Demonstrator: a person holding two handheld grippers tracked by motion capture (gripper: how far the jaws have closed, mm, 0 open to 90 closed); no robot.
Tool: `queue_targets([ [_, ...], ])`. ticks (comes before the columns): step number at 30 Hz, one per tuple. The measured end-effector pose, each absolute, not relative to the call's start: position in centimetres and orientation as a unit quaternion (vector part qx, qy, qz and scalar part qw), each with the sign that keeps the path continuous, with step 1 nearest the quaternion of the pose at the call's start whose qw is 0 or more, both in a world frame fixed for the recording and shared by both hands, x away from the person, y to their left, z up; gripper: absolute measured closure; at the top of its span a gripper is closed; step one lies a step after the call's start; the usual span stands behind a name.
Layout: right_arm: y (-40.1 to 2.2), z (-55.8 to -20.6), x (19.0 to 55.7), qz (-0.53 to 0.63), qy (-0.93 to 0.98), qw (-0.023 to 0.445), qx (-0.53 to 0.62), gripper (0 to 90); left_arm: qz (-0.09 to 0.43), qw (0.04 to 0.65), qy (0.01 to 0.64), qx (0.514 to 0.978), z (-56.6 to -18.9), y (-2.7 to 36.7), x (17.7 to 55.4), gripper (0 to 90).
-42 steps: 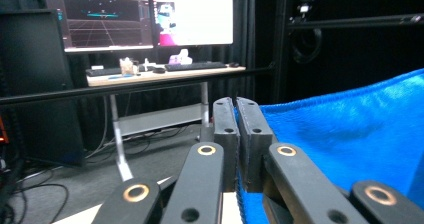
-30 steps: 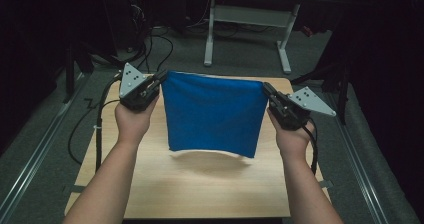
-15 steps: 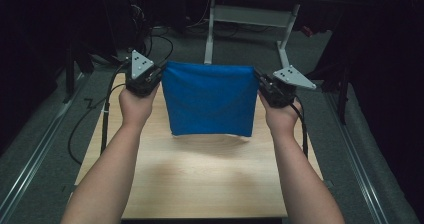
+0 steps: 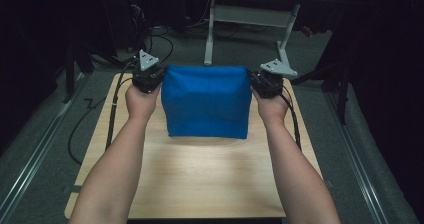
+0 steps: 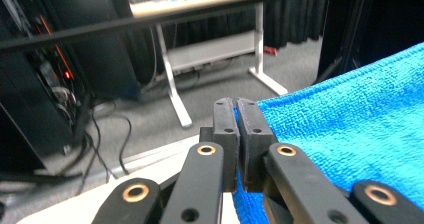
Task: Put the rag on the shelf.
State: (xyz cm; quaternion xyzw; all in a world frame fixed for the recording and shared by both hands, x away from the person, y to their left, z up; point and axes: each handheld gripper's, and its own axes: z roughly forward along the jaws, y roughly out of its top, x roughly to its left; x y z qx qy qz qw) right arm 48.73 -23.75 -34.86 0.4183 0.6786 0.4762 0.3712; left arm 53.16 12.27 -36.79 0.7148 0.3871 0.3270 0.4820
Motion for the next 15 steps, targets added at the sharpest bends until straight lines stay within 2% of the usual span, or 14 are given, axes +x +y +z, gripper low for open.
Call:
queue_targets([
  [15,-24.0,-41.3,49.8,0.441,0.708,0.320,0.450,88.9,0.268,0.437,0.390,0.765,-43.0,12.0,53.0,88.1],
])
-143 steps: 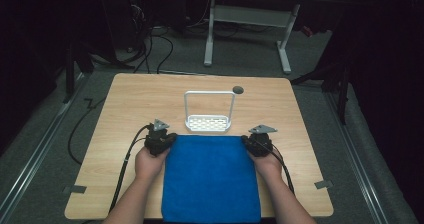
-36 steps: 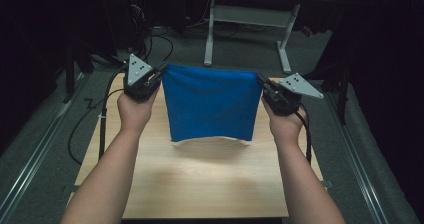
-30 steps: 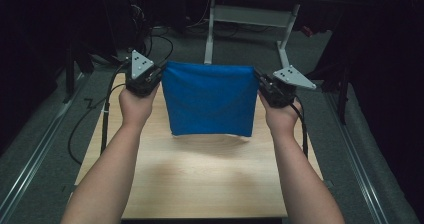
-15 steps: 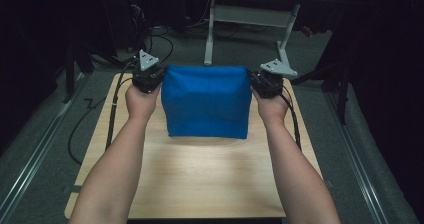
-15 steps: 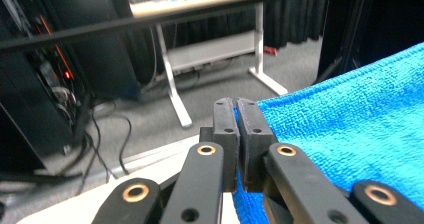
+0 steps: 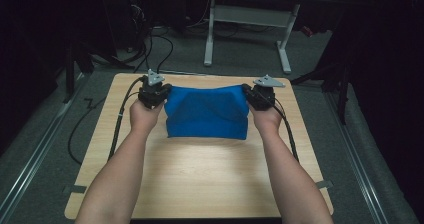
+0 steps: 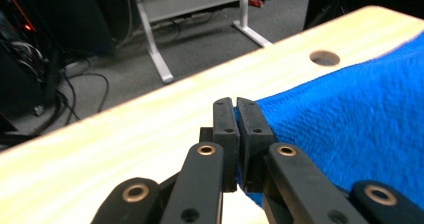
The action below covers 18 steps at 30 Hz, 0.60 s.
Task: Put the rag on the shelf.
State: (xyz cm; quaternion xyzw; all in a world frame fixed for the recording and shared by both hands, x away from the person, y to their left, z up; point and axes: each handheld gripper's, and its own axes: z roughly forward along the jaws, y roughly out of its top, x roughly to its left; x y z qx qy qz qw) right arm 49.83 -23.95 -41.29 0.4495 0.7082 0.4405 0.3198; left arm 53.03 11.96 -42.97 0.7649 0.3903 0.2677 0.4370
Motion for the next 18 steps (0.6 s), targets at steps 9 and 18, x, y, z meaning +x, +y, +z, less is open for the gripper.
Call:
queue_targets([
  [9,-23.7,-43.5,49.4,0.438,0.713,0.305,0.454,88.9,0.247,0.430,0.388,0.777,-45.6,11.6,52.2,88.1],
  [18,-23.6,-45.0,49.0,0.437,0.716,0.296,0.457,88.9,0.228,0.439,0.390,0.777,-47.5,11.3,51.6,88.1],
])
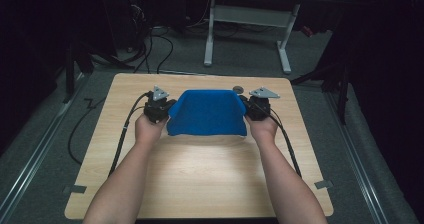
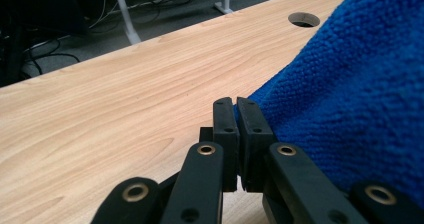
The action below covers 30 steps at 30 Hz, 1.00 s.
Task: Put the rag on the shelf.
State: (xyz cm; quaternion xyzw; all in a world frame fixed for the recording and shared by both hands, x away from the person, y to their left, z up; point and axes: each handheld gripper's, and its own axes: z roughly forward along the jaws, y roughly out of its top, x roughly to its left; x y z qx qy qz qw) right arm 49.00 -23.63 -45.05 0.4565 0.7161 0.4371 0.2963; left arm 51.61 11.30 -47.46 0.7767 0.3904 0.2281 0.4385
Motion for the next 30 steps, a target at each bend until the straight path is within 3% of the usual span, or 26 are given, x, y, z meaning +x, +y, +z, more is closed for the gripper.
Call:
queue_targets([
  [30,-24.7,-48.9,48.0,0.417,0.724,0.274,0.476,88.3,0.188,0.436,0.411,0.778,-51.1,11.5,51.0,87.3],
])
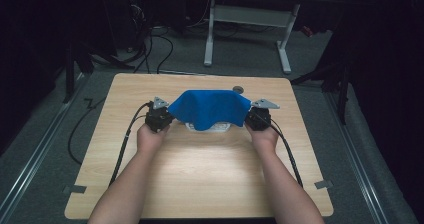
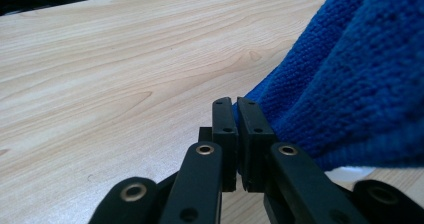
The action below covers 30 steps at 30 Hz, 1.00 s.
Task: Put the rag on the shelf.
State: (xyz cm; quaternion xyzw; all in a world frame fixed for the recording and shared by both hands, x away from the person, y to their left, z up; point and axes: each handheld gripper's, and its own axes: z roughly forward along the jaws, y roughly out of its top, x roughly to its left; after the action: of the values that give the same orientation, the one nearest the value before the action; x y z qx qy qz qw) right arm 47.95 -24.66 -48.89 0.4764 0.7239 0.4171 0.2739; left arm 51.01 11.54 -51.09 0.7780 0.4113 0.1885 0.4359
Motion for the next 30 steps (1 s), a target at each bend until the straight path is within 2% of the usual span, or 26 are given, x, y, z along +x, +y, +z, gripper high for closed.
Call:
queue_targets([
  [4,-24.8,-48.6,47.8,0.419,0.721,0.275,0.479,85.6,0.191,0.435,0.416,0.776,-51.0,11.8,50.9,85.5],
  [12,-25.4,-47.8,47.6,0.419,0.711,0.285,0.487,77.1,0.197,0.431,0.436,0.765,-50.3,13.0,50.8,74.0],
  [19,-26.3,-47.1,47.3,0.417,0.706,0.295,0.491,74.6,0.205,0.432,0.454,0.752,-49.8,14.3,50.7,61.8],
  [30,-27.5,-46.3,46.8,0.409,0.699,0.308,0.499,72.2,0.226,0.430,0.465,0.740,-49.4,16.2,50.0,50.5],
])
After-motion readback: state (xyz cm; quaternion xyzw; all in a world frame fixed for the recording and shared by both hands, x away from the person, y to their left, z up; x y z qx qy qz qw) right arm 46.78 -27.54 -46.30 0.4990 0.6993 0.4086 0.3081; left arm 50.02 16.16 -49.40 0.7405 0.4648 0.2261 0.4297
